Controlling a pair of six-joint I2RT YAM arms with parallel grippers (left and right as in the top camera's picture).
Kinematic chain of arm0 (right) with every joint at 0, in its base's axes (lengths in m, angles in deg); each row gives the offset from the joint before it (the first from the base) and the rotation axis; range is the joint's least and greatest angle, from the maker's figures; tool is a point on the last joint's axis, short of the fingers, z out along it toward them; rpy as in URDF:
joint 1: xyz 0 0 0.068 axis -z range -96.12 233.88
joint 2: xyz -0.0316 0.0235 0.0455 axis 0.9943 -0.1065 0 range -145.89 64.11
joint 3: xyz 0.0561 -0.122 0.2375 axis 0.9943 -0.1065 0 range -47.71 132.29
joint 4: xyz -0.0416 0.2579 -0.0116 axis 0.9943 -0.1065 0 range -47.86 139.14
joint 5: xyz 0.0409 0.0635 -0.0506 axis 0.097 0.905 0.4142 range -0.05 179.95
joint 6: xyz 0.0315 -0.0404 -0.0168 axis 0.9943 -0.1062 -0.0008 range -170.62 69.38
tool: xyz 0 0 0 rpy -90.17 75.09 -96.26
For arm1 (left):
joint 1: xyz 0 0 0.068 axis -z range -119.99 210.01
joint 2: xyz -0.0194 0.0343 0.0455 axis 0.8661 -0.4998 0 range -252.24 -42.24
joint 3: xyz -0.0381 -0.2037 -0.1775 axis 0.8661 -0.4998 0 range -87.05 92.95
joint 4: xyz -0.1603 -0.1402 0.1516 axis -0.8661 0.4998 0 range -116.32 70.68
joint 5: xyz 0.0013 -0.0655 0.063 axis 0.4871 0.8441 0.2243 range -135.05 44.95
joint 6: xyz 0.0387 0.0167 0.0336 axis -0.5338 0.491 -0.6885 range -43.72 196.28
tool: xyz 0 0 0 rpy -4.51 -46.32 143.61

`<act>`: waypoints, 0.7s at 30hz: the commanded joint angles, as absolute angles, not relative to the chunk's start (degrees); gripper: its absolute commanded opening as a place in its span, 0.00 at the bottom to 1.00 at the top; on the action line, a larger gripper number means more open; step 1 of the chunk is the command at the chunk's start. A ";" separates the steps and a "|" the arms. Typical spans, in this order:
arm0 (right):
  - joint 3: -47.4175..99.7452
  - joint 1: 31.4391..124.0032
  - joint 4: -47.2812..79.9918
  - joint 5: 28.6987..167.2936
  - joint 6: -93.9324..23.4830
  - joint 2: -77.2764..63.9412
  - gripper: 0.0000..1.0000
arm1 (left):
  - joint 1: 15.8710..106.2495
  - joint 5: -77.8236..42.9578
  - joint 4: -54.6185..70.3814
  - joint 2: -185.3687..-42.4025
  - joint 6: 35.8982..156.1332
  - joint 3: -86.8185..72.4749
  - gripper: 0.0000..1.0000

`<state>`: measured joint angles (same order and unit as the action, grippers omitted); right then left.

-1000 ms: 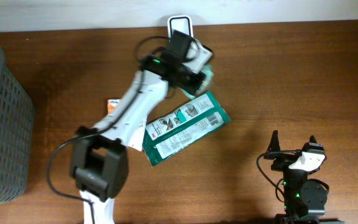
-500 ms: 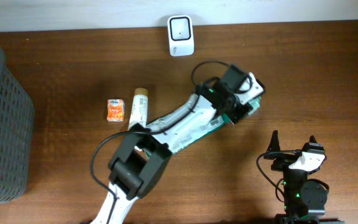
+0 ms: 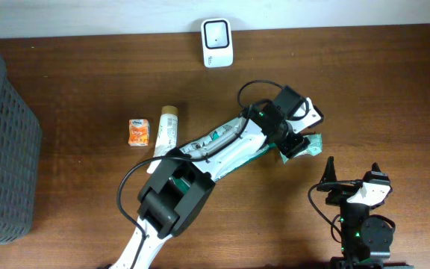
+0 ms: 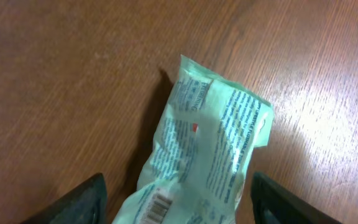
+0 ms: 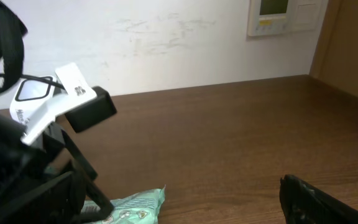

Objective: Scan the item barcode
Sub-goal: 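Carry the pack toward the scanner and lower it onto the table, then return the left gripper to the basket and reach inside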

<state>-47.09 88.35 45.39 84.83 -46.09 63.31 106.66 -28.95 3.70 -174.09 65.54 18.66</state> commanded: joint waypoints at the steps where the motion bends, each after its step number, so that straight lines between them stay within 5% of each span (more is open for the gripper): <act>1: -47.40 88.77 45.04 83.93 -45.91 63.74 0.98 | 101.94 -28.95 8.59 -170.00 64.88 25.90 0.69; 13: -47.40 88.77 45.04 83.91 -45.91 63.74 0.99 | 78.71 -36.32 34.65 -156.80 66.00 54.90 0.64; 21: -47.40 88.77 45.06 83.91 -45.91 63.74 0.98 | 56.44 -41.83 44.07 -150.29 71.68 57.55 0.63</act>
